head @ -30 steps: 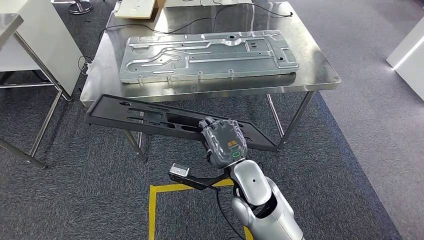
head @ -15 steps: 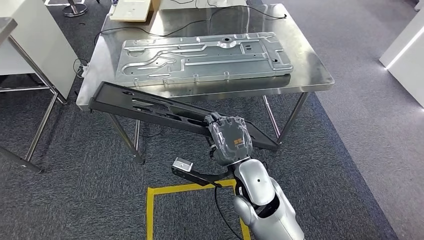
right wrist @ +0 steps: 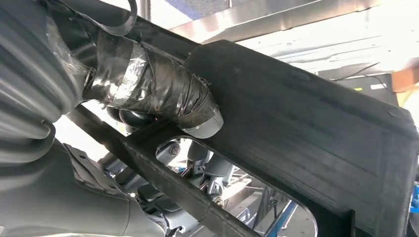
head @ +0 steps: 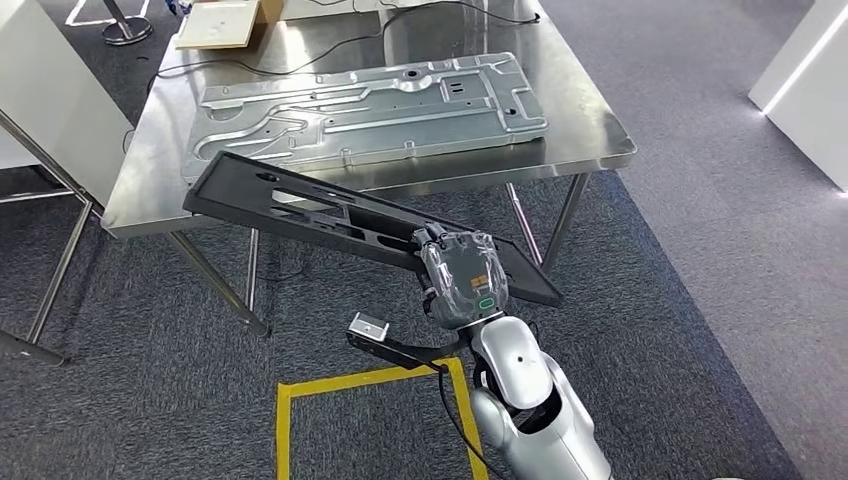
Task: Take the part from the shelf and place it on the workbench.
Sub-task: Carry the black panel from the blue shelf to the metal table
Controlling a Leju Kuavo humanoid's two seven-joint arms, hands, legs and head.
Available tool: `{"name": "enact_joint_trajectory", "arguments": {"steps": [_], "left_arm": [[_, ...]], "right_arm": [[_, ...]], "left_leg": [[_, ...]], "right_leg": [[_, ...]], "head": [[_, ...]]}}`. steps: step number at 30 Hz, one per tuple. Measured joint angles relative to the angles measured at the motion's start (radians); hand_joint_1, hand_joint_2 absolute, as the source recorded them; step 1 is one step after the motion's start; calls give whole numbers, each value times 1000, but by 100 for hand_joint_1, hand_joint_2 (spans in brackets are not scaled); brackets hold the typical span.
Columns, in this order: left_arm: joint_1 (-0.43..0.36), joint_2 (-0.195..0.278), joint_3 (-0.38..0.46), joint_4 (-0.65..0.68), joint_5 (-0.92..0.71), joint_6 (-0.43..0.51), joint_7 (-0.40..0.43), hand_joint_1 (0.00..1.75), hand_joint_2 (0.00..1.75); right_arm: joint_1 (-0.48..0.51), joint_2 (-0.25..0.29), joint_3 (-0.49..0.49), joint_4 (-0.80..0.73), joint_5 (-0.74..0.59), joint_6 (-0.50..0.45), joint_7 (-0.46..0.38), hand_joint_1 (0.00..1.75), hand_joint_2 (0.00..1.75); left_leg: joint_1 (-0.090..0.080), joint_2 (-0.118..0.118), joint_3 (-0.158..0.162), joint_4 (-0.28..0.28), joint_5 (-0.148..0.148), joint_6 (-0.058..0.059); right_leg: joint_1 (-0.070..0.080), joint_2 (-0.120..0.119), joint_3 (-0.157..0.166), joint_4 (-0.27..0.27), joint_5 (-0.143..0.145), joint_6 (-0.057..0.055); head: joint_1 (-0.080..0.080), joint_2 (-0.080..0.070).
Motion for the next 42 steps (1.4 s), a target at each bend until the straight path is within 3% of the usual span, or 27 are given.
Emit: {"name": "enact_joint_trajectory", "arguments": {"steps": [1, 3, 4, 5, 7, 9, 11, 18, 30, 34, 37, 42], "left_arm": [[-1, 0, 0, 0, 0, 0, 0, 0, 175], [1, 2, 0, 1, 0, 0, 1, 0, 175], [2, 3, 0, 1, 0, 0, 1, 0, 175], [3, 3, 0, 2, 0, 0, 1, 0, 175], [4, 1, 0, 2, 0, 0, 1, 0, 175], [5, 0, 0, 2, 0, 0, 2, 0, 175], [5, 1, 0, 2, 0, 0, 2, 0, 175], [5, 1, 0, 2, -1, 0, 2, 0, 175], [5, 1, 0, 2, 5, 1, 17, 0, 175], [5, 4, 0, 2, 2, -4, 26, 0, 175], [3, 13, 0, 2, -8, -15, 35, 0, 175], [3, 23, 0, 2, -11, -20, 39, 0, 175]], "right_arm": [[0, 0, 0, 1, 0, 0, 0, 175, 175], [-1, 0, 0, 1, 0, 0, 0, 175, 175], [-2, 0, 0, 1, 0, 0, 0, 175, 175], [-3, 0, 0, 2, 0, 0, 0, 175, 175], [-3, 0, 0, 2, 0, 0, 0, 175, 175], [-3, 0, 0, 2, 0, 0, 0, 175, 175], [-3, 0, 0, 2, 0, 0, 0, 175, 175], [-5, 0, 0, 2, 2, 0, 0, 175, 175], [-5, 0, 0, 2, 14, 5, 8, 175, 175], [-33, -2, 0, 9, 21, 93, 12, 175, 175], [-111, -15, 0, 45, 6, 180, 22, 175, 175], [-198, -33, 0, 85, -1, 205, 31, 175, 175]], "left_leg": [[-8, -2, 15, -34, 28, 15], [-26, -11, 75, -164, 95, 53], [-34, -16, 100, -221, 115, 68], [-39, -20, 115, -258, 124, 76], [-41, -21, 123, -282, 126, 51], [-41, -22, 123, -285, 128, 34], [-42, -22, 123, -285, 128, 42], [-42, -22, 123, -285, 130, 47], [-43, -22, 123, -284, 130, 50], [-43, -21, 122, -284, 130, 51], [-43, -20, 122, -284, 131, 52], [-43, -21, 122, -284, 132, 54]], "right_leg": [[7, 5, 2, 0, 0, -2], [17, 14, 6, -2, 0, -4], [19, 18, 6, -3, 0, -4], [19, 19, 5, -3, 0, -3], [16, 21, 2, -3, 2, -3], [14, 20, 1, -5, 4, -2], [13, 21, 3, -8, 6, 1], [14, 21, 9, -20, 11, 9], [13, 21, 12, -25, 12, 12], [12, 22, 11, -25, 13, 13], [12, 23, 11, -25, 15, 15], [12, 22, 11, -25, 15, 15]], "head": [[0, 0], [0, 0], [0, 0], [0, 0], [1, 0], [1, 0], [0, 0], [0, 0], [0, 0], [0, 0], [0, 0], [0, 0]]}}
